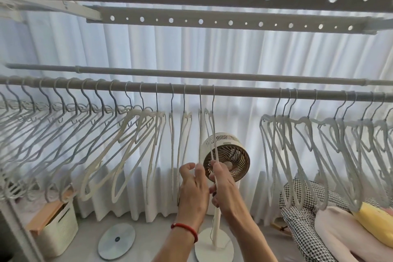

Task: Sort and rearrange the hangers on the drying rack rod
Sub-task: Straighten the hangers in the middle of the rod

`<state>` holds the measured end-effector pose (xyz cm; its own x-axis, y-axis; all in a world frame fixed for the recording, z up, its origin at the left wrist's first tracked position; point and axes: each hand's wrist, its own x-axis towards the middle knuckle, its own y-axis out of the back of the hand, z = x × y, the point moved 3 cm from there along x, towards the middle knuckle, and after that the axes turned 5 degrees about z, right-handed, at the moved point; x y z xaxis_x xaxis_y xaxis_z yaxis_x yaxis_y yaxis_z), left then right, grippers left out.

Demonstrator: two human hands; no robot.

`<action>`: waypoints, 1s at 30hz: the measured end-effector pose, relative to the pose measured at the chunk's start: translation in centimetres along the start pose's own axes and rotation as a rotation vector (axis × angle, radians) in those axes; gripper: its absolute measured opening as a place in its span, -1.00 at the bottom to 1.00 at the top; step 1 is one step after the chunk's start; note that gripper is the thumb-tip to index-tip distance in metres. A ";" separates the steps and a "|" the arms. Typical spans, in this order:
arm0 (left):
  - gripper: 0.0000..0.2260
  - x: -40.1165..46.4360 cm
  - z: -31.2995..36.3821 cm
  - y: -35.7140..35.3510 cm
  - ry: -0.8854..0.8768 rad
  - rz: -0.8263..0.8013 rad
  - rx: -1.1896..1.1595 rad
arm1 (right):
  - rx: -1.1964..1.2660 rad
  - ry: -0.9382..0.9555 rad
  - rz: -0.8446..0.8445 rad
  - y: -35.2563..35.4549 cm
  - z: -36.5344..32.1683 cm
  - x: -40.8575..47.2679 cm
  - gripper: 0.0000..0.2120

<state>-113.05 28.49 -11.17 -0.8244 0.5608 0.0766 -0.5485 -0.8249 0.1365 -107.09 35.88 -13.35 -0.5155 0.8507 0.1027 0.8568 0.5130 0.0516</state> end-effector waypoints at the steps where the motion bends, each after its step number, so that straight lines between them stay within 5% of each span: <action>1: -0.74 0.0 0.1 0.1 0.002 0.002 0.008 | -0.004 -0.003 0.001 -0.1 0.1 0.1 -0.69; 11: -0.81 0.1 0.1 0.5 0.006 -0.015 0.043 | 0.017 -0.027 0.026 -0.8 0.3 0.4 -0.54; 18: -0.68 0.5 -0.4 0.9 0.000 0.033 0.083 | 0.049 -0.051 0.023 -0.5 0.4 0.2 -0.72; 30: -0.62 0.5 -0.4 0.9 0.008 0.033 0.122 | -0.015 -0.028 0.016 -0.2 0.7 0.4 -0.68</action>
<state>-114.02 28.05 -11.45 -0.8434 0.5321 0.0748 -0.5001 -0.8282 0.2528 -107.45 36.16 -13.99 -0.5014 0.8619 0.0760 0.8650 0.4974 0.0655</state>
